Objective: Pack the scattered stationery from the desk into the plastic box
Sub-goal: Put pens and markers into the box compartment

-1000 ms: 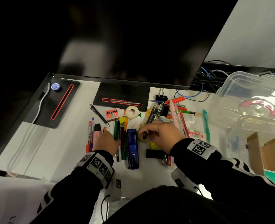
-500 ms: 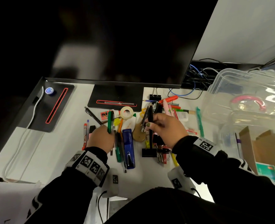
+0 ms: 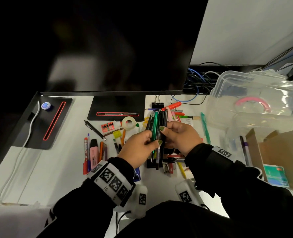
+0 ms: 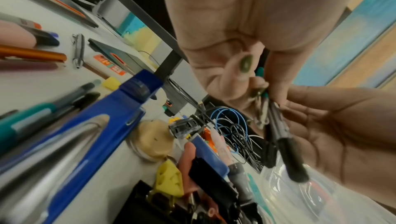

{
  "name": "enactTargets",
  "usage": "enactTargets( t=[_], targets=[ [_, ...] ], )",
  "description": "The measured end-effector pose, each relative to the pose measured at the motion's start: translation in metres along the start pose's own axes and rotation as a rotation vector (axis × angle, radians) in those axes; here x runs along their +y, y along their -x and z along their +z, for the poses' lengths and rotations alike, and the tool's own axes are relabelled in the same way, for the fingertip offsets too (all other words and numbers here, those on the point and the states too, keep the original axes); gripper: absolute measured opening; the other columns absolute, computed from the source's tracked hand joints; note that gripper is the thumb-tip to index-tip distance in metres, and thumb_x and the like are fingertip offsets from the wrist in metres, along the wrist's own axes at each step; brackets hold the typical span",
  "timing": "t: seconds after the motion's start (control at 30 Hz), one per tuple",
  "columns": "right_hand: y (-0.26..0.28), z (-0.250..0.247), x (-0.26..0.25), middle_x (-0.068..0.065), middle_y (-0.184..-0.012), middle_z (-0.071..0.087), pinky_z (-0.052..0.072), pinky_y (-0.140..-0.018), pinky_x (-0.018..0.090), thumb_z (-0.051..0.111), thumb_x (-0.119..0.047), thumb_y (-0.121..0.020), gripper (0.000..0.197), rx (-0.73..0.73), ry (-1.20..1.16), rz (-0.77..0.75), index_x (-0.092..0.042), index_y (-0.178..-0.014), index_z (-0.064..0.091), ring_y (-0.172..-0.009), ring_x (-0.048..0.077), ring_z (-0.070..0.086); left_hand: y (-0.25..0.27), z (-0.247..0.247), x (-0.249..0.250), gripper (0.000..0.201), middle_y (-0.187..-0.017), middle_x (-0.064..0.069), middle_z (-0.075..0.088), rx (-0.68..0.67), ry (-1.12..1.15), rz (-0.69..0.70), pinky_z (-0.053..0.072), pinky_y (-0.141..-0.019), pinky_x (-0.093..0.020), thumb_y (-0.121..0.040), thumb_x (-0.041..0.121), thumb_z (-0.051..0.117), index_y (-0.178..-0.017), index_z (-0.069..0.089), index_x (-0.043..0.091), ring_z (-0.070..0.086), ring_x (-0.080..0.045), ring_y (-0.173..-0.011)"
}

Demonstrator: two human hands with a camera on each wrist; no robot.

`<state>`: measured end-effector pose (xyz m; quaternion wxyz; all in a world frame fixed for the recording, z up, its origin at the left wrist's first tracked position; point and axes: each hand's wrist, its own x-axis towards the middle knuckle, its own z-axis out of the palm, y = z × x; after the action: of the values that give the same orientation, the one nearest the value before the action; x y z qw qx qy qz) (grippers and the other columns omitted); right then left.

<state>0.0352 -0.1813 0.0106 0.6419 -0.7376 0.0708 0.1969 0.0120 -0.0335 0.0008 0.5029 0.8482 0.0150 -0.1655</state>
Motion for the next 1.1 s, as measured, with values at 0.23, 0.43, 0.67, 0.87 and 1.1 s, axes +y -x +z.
enactTargets(
  t=[0.23,0.43,0.67,0.87,1.1],
  targets=[
    [0.013,-0.026,-0.002,0.007,-0.077,0.069,0.057,-0.058,0.028,0.061,-0.006,-0.089,0.005,0.056,-0.086,0.054,-0.005,-0.091,0.065,-0.064,0.016,0.065,-0.005,0.02,0.024,0.006,-0.049,0.008,0.049,-0.098,0.028,0.051,0.037,-0.04,-0.019,-0.092,0.018,0.058,-0.086,0.059,0.02,0.041,-0.004,-0.037],
    [0.023,-0.073,-0.017,0.016,-0.08,0.066,0.057,-0.068,0.037,0.055,-0.005,-0.092,0.008,0.151,-0.231,0.077,-0.006,-0.089,0.062,-0.068,0.023,0.065,-0.015,0.044,0.037,0.018,-0.096,0.01,0.068,-0.042,-0.019,0.16,0.05,-0.085,-0.029,-0.089,0.026,0.061,-0.102,0.069,0.033,0.062,-0.009,-0.091],
    [0.04,-0.148,-0.029,0.015,-0.077,0.068,0.059,-0.07,0.036,0.053,-0.006,-0.093,0.007,0.112,-0.312,0.036,-0.004,-0.093,0.06,-0.07,0.022,0.072,-0.022,0.075,0.07,0.03,-0.1,0.003,0.065,-0.002,0.056,0.229,0.042,-0.084,-0.01,-0.087,0.019,0.063,-0.116,0.066,0.024,0.058,-0.005,-0.096],
    [0.054,-0.206,-0.028,0.011,-0.076,0.072,0.06,-0.058,0.035,0.059,-0.011,-0.088,0.019,0.054,-0.28,0.125,0.0,-0.103,0.063,-0.062,0.021,0.069,-0.03,0.106,0.094,0.034,-0.09,0.015,0.063,0.031,-0.013,0.356,0.042,-0.089,-0.016,-0.08,0.012,0.07,-0.097,0.067,0.041,0.054,-0.001,-0.091],
    [0.065,-0.238,-0.016,0.017,-0.091,0.073,0.052,-0.055,0.027,0.059,-0.009,-0.09,0.017,-0.175,-0.061,0.267,-0.003,-0.105,0.061,-0.071,0.023,0.072,-0.043,0.141,0.117,0.028,-0.097,0.027,0.053,0.124,-0.325,0.574,0.022,-0.095,-0.015,-0.078,0.022,0.073,-0.097,0.07,0.043,0.04,-0.004,-0.1]
  ],
)
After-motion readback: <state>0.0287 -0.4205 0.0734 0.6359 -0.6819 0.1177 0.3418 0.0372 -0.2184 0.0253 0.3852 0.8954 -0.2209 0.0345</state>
